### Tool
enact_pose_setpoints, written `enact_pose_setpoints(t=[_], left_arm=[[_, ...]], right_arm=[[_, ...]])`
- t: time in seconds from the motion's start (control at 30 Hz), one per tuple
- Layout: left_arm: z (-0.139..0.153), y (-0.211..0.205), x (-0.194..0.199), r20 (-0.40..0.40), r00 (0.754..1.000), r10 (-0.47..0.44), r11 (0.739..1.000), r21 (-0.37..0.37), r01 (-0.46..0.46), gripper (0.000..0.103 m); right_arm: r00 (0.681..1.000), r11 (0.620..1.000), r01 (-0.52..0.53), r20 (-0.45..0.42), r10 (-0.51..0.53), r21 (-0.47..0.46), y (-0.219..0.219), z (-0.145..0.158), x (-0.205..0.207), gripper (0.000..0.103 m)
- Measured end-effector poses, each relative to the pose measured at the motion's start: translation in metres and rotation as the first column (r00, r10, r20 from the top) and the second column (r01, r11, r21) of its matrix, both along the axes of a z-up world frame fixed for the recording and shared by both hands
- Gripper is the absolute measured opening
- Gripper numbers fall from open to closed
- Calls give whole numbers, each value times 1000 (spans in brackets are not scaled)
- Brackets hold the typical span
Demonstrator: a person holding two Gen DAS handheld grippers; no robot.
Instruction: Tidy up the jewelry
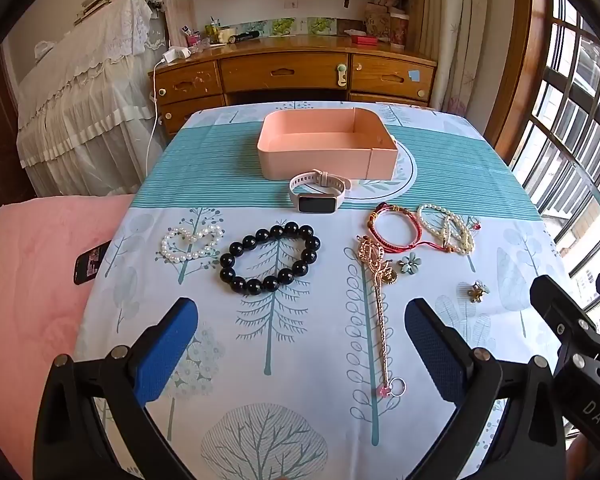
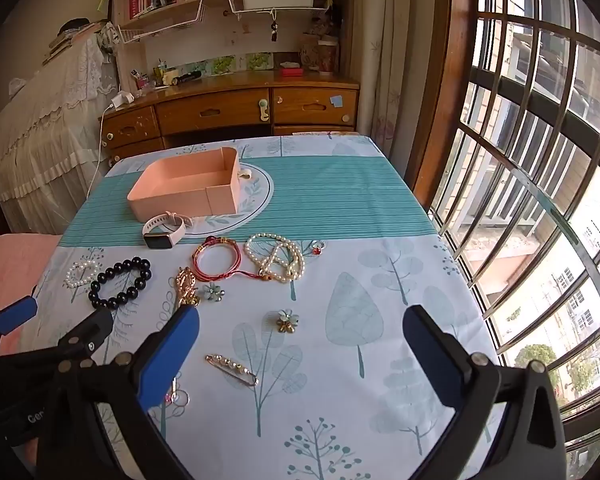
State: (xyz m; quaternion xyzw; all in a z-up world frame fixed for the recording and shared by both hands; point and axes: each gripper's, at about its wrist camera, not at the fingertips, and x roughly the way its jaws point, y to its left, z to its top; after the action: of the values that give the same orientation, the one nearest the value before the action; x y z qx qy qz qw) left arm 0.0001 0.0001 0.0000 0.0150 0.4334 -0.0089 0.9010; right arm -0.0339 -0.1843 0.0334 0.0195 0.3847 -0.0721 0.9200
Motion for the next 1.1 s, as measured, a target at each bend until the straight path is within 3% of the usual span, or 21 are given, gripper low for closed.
enact_pose_setpoints(t=[1.1], left_arm=[[-2,1,1,-7,1000,-25,999,-24,25,101]], right_arm=[[1000,1000,-3,0,3,7,-1,0,-1,102]])
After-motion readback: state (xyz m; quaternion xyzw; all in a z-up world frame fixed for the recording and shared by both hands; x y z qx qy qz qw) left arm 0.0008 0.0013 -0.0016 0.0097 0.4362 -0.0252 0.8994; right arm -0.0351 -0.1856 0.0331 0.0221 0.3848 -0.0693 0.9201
